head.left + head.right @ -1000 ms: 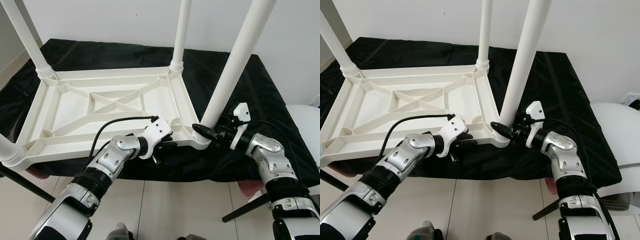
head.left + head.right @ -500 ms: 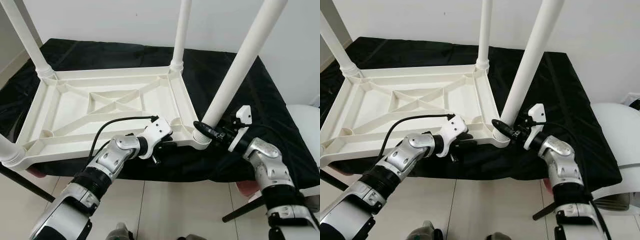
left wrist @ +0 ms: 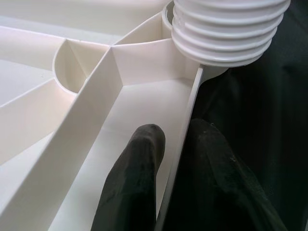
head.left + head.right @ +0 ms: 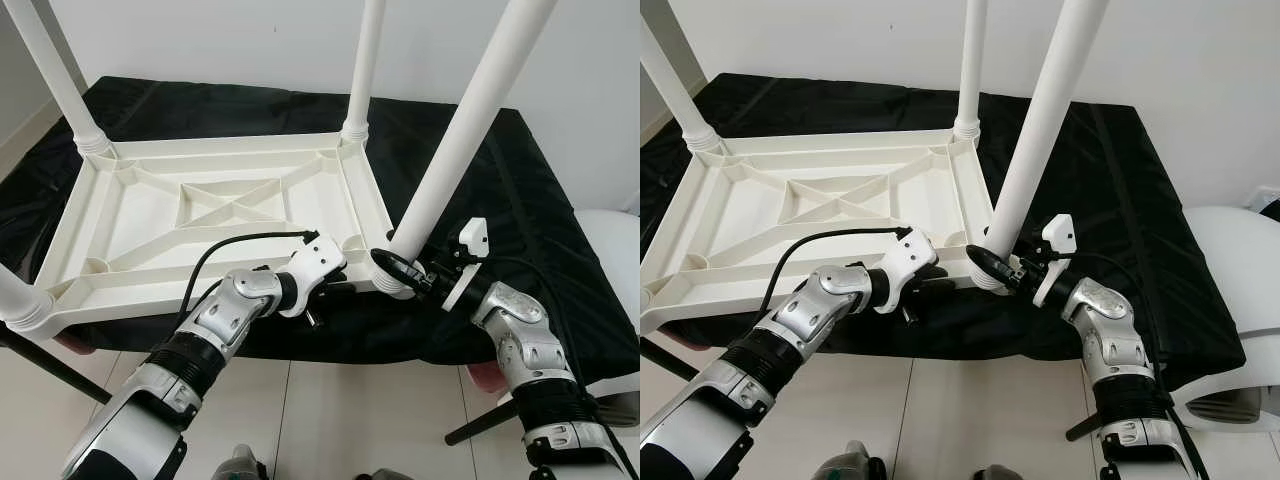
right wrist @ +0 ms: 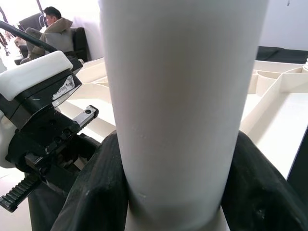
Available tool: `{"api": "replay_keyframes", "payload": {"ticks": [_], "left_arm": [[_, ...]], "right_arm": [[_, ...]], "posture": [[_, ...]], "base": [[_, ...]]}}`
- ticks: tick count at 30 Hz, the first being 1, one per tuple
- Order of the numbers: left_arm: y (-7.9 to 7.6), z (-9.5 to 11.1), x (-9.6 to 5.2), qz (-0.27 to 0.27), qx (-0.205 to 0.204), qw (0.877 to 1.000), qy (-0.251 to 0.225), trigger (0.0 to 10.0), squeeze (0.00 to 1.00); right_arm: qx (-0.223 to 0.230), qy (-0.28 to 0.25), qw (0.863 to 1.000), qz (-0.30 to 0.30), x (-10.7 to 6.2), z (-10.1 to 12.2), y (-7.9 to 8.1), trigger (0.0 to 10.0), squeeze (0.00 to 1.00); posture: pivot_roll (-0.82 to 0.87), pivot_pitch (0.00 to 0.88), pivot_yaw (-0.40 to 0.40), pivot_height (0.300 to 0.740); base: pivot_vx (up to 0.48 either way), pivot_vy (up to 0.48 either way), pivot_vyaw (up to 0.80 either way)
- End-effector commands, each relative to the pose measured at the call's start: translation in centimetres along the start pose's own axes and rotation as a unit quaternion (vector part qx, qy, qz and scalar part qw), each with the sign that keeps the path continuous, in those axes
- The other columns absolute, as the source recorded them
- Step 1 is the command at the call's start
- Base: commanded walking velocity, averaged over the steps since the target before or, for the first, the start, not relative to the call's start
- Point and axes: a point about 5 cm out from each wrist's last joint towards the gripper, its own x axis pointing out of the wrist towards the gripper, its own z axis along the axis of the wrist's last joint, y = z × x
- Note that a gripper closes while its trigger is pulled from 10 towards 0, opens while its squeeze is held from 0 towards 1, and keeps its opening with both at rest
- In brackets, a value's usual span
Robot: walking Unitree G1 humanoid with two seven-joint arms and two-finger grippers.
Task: Building children table
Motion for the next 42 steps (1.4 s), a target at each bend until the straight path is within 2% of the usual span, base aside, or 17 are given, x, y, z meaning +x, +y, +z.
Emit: {"api": "replay_keyframes", "payload": {"ticks": [1, 2, 3, 4, 5, 15, 42], "left_arm": [[-0.2, -0.4, -0.1, -0.049, 0.011, 0.998, 0.023, 10.0, 0.0], [-0.2, -0.4, -0.1, -0.049, 0.011, 0.998, 0.023, 10.0, 0.0], [-0.2, -0.4, -0.1, -0.048, 0.011, 0.999, 0.022, 10.0, 0.0], [-0.2, -0.4, -0.1, -0.048, 0.011, 0.999, 0.022, 10.0, 0.0], [-0.2, -0.4, -0.1, -0.048, 0.01, 0.999, 0.022, 10.0, 0.0], [-0.2, -0.4, -0.2, -0.047, 0.007, 0.999, 0.021, 10.0, 0.0], [-0.1, -0.2, -0.4, -0.049, 0.009, 0.999, 0.022, 10.0, 0.0]], "right_arm": [[-0.002, -0.003, 1.0, -0.019, -0.2, 0.2, -0.6, 0.0, 0.0], [-0.002, -0.003, 1.0, -0.019, -0.2, 0.2, -0.6, 0.0, 0.0], [-0.005, 0.001, 1.0, -0.028, -0.2, 0.2, -0.8, 9.5, 0.0], [-0.005, 0.001, 1.0, -0.028, -0.2, 0.2, -0.8, 9.5, 0.0], [-0.007, 0.004, 0.999, -0.036, -0.2, 0.3, -1.1, 10.0, 0.0], [-0.029, 0.019, 0.997, -0.065, -0.2, 0.4, -2.3, 10.0, 0.0], [-0.014, 0.037, 0.999, -0.036, -1.3, -0.3, -1.7, 10.0, 0.0]], "posture": [[-0.01, 0.032, 0.012, 0.74], [-0.01, 0.032, 0.012, 0.74], [0.0, 0.032, 0.01, 0.74], [0.0, 0.032, 0.01, 0.74], [0.0, 0.032, 0.01, 0.74], [0.0, 0.035, 0.009, 0.74], [0.0, 0.046, 0.015, 0.74]], "base": [[0.0, 0.0, 0.0], [0.0, 0.0, 0.0], [0.0, 0.0, 0.0], [0.0, 0.0, 0.0], [0.0, 0.0, 0.0], [0.0, 0.0, 0.0], [0.0, 0.0, 0.0]]}}
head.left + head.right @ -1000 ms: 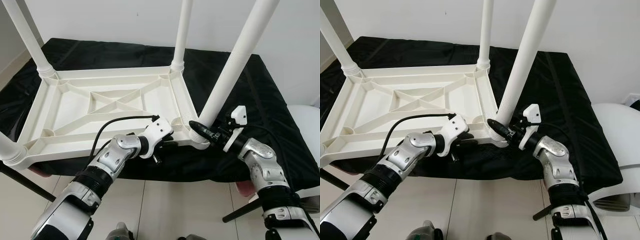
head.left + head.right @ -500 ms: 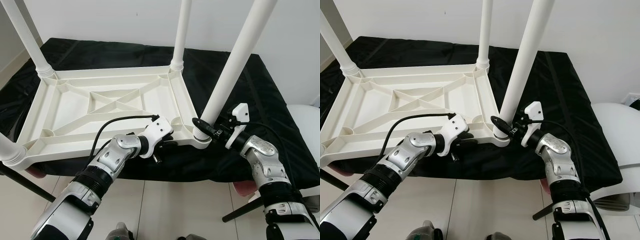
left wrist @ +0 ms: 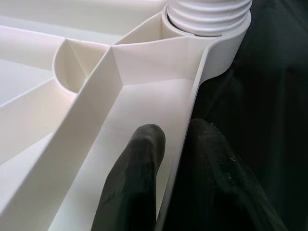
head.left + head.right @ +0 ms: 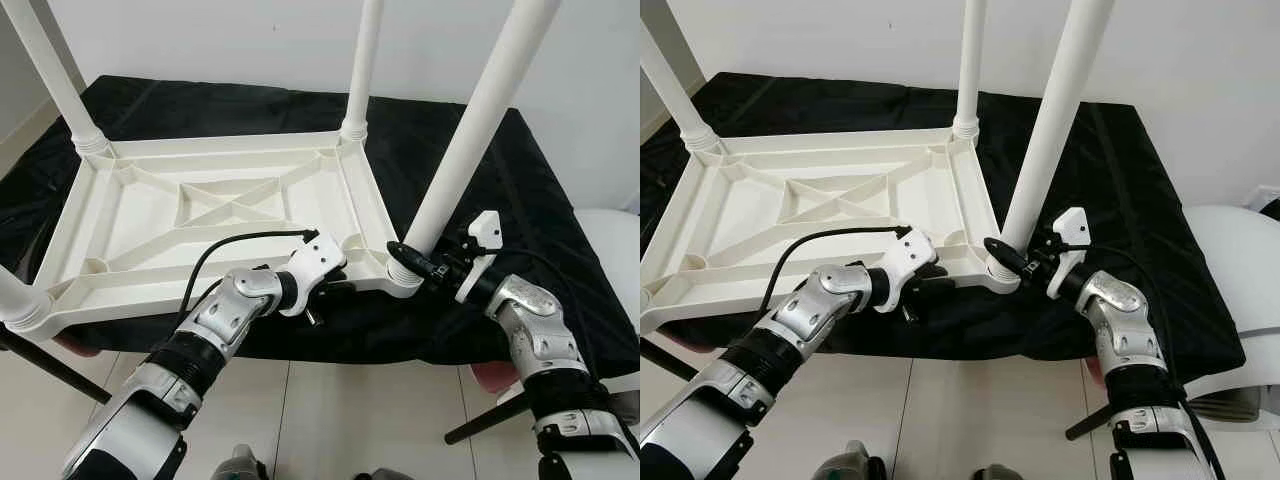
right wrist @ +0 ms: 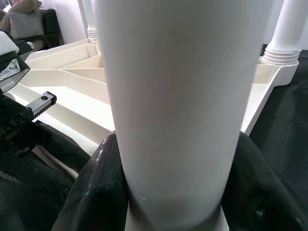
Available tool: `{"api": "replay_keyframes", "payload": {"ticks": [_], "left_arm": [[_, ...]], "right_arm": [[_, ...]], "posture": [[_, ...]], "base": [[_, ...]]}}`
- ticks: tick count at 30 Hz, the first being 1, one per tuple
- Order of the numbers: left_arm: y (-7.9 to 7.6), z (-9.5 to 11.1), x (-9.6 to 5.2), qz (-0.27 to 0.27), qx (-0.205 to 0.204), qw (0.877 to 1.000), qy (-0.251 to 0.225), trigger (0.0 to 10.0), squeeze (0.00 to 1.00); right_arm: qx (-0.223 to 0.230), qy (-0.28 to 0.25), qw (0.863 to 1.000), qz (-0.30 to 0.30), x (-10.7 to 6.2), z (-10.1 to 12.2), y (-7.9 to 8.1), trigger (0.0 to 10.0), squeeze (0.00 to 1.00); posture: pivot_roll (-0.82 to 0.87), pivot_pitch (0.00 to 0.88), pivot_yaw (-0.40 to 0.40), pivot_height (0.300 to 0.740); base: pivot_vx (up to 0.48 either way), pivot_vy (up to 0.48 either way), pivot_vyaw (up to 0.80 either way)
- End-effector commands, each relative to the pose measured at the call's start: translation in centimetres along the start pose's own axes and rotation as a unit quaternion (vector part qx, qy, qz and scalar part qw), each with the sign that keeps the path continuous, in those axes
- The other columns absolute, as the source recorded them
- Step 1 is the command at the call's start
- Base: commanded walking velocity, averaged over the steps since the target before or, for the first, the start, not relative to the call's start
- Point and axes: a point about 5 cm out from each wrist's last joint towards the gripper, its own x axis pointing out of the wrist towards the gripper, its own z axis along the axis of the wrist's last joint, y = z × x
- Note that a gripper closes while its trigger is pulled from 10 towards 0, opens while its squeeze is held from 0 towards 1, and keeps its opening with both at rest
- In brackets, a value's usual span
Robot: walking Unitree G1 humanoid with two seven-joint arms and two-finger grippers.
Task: Building children table
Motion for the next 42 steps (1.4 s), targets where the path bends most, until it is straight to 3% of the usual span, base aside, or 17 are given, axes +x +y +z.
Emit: {"api": "replay_keyframes", "payload": {"ticks": [1, 16, 24, 30, 42], "left_arm": [[-0.1, -0.4, -0.3, -0.049, 0.009, 0.999, 0.022, 10.0, 0.0], [0.0, -0.3, -0.2, -0.045, 0.006, 0.999, 0.02, 10.0, 0.0], [-0.2, -0.3, -0.2, -0.044, 0.006, 0.999, 0.017, 10.0, 0.0], [-0.2, -0.2, -0.2, -0.043, 0.006, 0.999, 0.015, 10.0, 0.0], [-0.3, -0.1, -0.1, -0.045, 0.006, 0.999, 0.012, 10.0, 0.0]], "right_arm": [[0.017, 0.009, 1.0, 0.001, -0.6, -0.6, 0.1, 10.0, 0.0], [0.027, 0.025, 0.999, -0.008, 0.7, -1.6, 0.5, 10.0, 0.0], [0.037, 0.022, 0.997, -0.064, 2.3, -1.9, -0.2, 10.0, 0.0], [0.049, 0.028, 0.995, -0.088, 2.6, -2.1, -0.4, 10.0, 0.0], [0.047, 0.05, 0.995, -0.077, 2.4, -2.7, -0.5, 10.0, 0.0]], "posture": [[-0.01, 0.049, 0.016, 0.74], [0.0, 0.04, 0.01, 0.74], [0.0, 0.025, 0.01, 0.74], [0.01, 0.018, 0.009, 0.74], [0.0, 0.017, 0.007, 0.74]], "base": [[0.0, 0.0, 0.0], [0.0, 0.0, 0.0], [0.0, 0.0, 0.0], [0.0, 0.0, 0.0], [0.0, 0.0, 0.0]]}}
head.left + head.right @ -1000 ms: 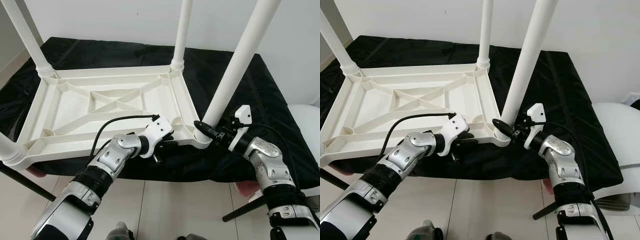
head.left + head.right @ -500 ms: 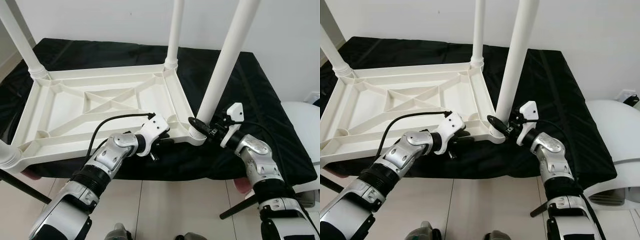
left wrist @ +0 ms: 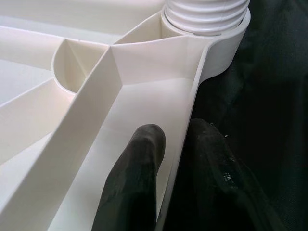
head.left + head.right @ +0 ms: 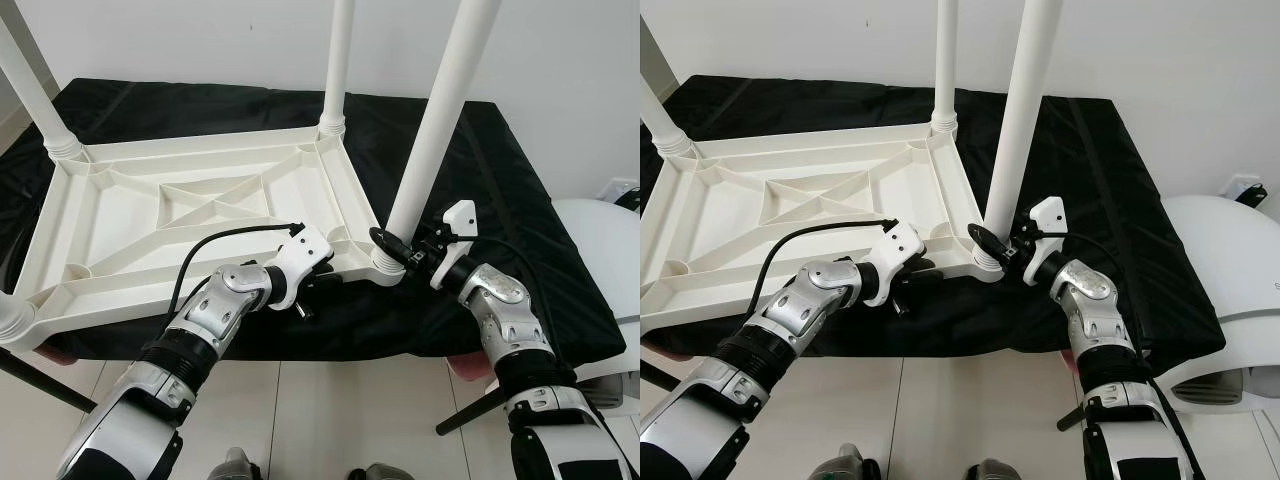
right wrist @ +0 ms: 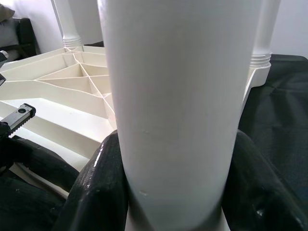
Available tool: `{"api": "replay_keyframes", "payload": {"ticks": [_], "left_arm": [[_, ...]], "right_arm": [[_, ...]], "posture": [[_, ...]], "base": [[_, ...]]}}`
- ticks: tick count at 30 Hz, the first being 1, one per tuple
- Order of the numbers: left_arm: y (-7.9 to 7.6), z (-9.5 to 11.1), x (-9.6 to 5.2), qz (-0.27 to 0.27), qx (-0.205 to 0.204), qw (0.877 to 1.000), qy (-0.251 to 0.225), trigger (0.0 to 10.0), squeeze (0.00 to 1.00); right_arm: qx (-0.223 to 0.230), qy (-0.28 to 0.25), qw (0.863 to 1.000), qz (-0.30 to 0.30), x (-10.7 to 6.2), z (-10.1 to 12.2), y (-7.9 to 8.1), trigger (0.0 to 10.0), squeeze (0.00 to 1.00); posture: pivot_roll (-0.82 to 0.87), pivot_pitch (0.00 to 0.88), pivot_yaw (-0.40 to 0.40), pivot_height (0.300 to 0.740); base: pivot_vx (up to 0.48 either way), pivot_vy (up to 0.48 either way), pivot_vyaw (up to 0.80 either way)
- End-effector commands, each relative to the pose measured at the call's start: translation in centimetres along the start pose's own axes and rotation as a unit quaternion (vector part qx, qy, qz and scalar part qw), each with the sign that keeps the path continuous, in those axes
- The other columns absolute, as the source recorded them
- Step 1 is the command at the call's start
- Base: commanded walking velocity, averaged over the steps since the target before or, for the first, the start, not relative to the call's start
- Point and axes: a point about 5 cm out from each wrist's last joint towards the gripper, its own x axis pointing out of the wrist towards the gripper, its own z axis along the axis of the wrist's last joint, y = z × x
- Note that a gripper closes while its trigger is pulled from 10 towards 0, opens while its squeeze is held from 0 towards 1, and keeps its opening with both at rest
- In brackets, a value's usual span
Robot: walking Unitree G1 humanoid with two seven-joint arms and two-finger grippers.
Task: Building children table
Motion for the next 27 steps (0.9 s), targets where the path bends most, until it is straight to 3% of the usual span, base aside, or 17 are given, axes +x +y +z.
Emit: {"api": "replay_keyframes", "payload": {"ticks": [1, 9, 17, 27], "left_arm": [[-1.2, 0.2, 0.5, -0.064, 0.021, 0.998, 0.009, 10.0, 0.0], [-1.3, 0.3, 0.5, -0.066, 0.02, 0.998, 0.007, 10.0, 0.0], [-1.3, 0.4, 0.5, -0.065, 0.019, 0.998, 0.005, 10.0, 0.0], [-1.3, 0.3, 0.4, -0.062, 0.014, 0.998, 0.005, 10.0, 0.0]], "right_arm": [[0.027, 0.05, 0.998, -0.037, -0.7, -1.7, -0.7, 10.0, 0.0], [0.03, 0.061, 0.997, -0.034, -0.6, -2.0, -0.8, 10.0, 0.0], [0.007, 0.049, 0.996, -0.075, -0.1, -1.7, -0.9, 10.0, 0.0], [0.015, 0.006, 0.99, -0.142, -0.2, -1.7, 0.5, 10.0, 0.0]], "posture": [[0.0, 0.017, 0.007, 0.74], [0.0, 0.021, 0.007, 0.74], [0.0, 0.035, -0.001, 0.74], [0.01, 0.048, 0.0, 0.74]], "base": [[0.0, 0.0, 0.0], [0.0, 0.0, 0.0], [0.0, 0.0, 0.0], [0.0, 0.0, 0.0]]}}
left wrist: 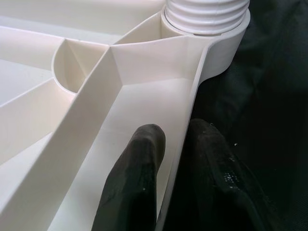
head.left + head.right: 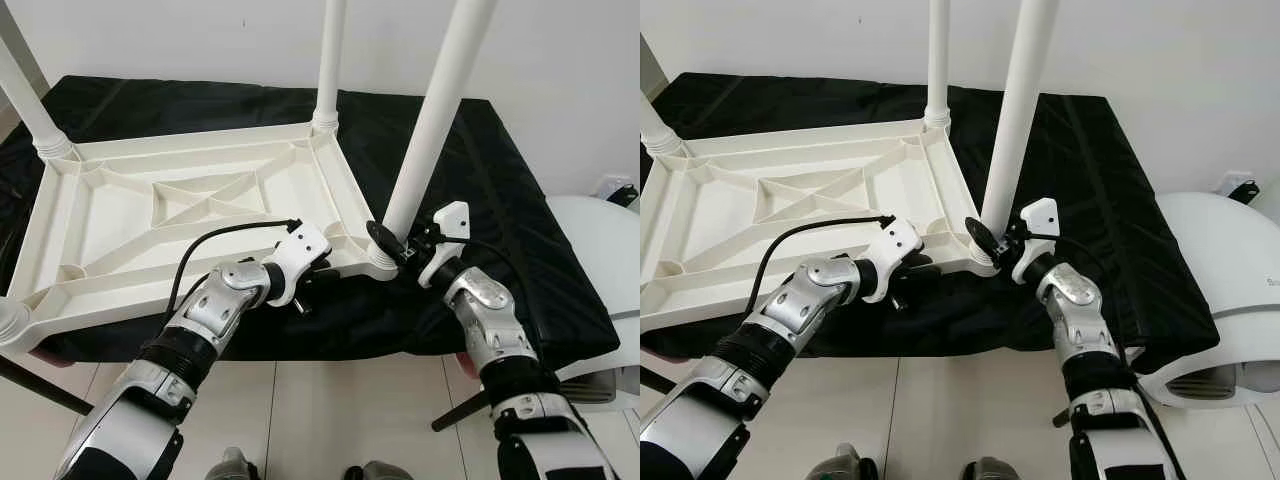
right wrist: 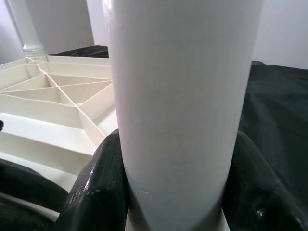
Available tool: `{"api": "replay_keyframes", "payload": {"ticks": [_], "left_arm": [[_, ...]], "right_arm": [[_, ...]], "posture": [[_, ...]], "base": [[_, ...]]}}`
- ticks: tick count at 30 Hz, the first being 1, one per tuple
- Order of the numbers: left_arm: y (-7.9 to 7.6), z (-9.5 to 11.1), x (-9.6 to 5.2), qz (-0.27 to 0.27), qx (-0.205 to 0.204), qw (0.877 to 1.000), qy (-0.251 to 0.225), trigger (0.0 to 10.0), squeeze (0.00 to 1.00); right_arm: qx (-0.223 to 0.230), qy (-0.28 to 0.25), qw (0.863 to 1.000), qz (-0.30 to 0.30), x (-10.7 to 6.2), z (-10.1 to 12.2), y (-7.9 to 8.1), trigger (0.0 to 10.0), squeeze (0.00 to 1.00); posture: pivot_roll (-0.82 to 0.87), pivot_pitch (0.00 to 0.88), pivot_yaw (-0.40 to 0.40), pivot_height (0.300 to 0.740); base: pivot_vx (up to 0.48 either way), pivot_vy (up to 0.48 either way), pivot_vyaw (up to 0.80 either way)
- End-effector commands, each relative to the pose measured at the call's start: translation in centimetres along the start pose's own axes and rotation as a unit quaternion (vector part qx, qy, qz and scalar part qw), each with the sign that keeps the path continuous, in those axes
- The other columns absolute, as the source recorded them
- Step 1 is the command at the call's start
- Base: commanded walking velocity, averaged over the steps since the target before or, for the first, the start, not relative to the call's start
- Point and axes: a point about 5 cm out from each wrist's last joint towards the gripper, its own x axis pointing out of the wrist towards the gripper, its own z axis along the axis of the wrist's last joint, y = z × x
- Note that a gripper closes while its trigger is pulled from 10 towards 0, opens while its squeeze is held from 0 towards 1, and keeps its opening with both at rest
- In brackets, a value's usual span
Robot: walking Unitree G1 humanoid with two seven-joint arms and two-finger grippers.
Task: Building children table
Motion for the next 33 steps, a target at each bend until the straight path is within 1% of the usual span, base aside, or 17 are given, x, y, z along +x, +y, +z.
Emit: {"api": "replay_keyframes", "payload": {"ticks": [1, 3, 9, 11, 12, 14, 16, 17, 22, 24, 26, 27, 28, 29, 31, 33], "left_arm": [[-1.6, 0.0, 0.5, -0.07, 0.016, 0.997, 0.005, 10.0, 0.0], [-1.6, 0.0, 0.4, -0.07, 0.016, 0.997, 0.005, 10.0, 0.0], [-1.6, 0.0, 0.4, -0.071, 0.016, 0.997, 0.006, 10.0, 0.0], [-1.5, 0.1, 0.4, -0.071, 0.016, 0.997, 0.005, 10.0, 0.0], [-1.5, 0.1, 0.4, -0.071, 0.016, 0.997, 0.005, 10.0, 0.0], [-1.6, 0.2, 0.5, -0.072, 0.016, 0.997, 0.004, 10.0, 0.0], [-1.6, 0.2, 0.5, -0.072, 0.016, 0.997, 0.004, 10.0, 0.0], [-1.6, 0.2, 0.5, -0.072, 0.015, 0.997, 0.003, 10.0, 0.0], [-1.7, 0.2, 0.5, -0.073, 0.015, 0.997, 0.003, 10.0, 0.0], [-1.8, 0.2, 0.5, -0.075, 0.015, 0.997, 0.004, 10.0, 0.0], [-1.8, 0.2, 0.5, -0.075, 0.015, 0.997, 0.004, 10.0, 0.0], [-1.8, 0.2, 0.6, -0.075, 0.015, 0.997, 0.004, 10.0, 0.0], [-1.8, 0.2, 0.6, -0.075, 0.015, 0.997, 0.004, 10.0, 0.0], [-1.9, 0.2, 0.6, -0.076, 0.016, 0.997, 0.004, 10.0, 0.0], [-1.9, 0.2, 0.6, -0.076, 0.016, 0.997, 0.004, 10.0, 0.0], [-1.9, 0.1, 0.6, -0.076, 0.017, 0.997, 0.004, 10.0, 0.0]], "right_arm": [[0.018, 0.041, 0.997, -0.063, -0.9, -1.6, -1.0, 10.0, 0.0], [0.017, 0.034, 0.996, -0.081, -1.0, -1.6, -0.9, 10.0, 0.0], [0.014, 0.024, 0.994, -0.108, -1.1, -1.5, -0.7, 10.0, 0.0], [0.011, 0.015, 0.99, -0.137, -1.1, -1.4, -0.2, 10.0, 0.0], [0.011, 0.015, 0.99, -0.137, -1.1, -1.4, -0.2, 10.0, 0.0], [0.011, 0.014, 0.987, -0.158, -1.2, -1.4, 0.1, 10.0, 0.0], [0.011, 0.014, 0.987, -0.158, -1.2, -1.4, 0.1, 10.0, 0.0], [0.007, 0.015, 0.983, -0.185, -1.3, -1.5, 0.4, 10.0, 0.0], [0.003, 0.015, 0.978, -0.207, -1.4, -1.5, 0.6, 10.0, 0.0], [0.002, 0.011, 0.972, -0.236, -1.4, -1.5, 1.0, 10.0, 0.0], [0.002, 0.011, 0.972, -0.236, -1.4, -1.5, 1.0, 10.0, 0.0], [0.003, 0.009, 0.968, -0.251, -1.3, -1.5, 1.3, 10.0, 0.0], [0.003, 0.009, 0.968, -0.251, -1.3, -1.5, 1.3, 10.0, 0.0], [0.0, 0.009, 0.965, -0.262, -1.2, -1.4, 1.5, 10.0, 0.0], [0.0, 0.009, 0.965, -0.262, -1.2, -1.4, 1.5, 10.0, 0.0], [0.001, 0.01, 0.959, -0.284, -1.1, -1.5, 1.9, 10.0, 0.0]], "posture": [[0.01, 0.048, 0.0, 0.74], [0.01, 0.049, 0.002, 0.74], [0.0, 0.051, 0.004, 0.74], [0.0, 0.05, 0.003, 0.74], [0.0, 0.05, 0.003, 0.74], [0.01, 0.048, 0.001, 0.74], [0.01, 0.048, 0.001, 0.74], [0.01, 0.047, -0.001, 0.74], [0.01, 0.045, -0.001, 0.74], [0.01, 0.042, -0.001, 0.74], [0.01, 0.042, -0.001, 0.74], [0.01, 0.037, -0.002, 0.74], [0.01, 0.037, -0.002, 0.74], [0.01, 0.034, -0.003, 0.74], [0.01, 0.034, -0.003, 0.74], [0.01, 0.033, -0.003, 0.74]], "base": [[0.0, 0.0, 0.0], [0.0, 0.0, 0.0], [0.0, 0.0, 0.0], [0.0, 0.0, 0.0], [0.0, 0.0, 0.0], [0.0, 0.0, 0.0], [0.0, 0.0, 0.0], [0.0, 0.0, 0.0], [0.0, 0.0, 0.0], [0.0, 0.0, 0.0], [0.0, 0.0, 0.0], [0.0, 0.0, 0.0], [0.0, 0.0, 0.0], [0.0, 0.0, 0.0], [0.0, 0.0, 0.0], [0.0, 0.0, 0.0]]}}
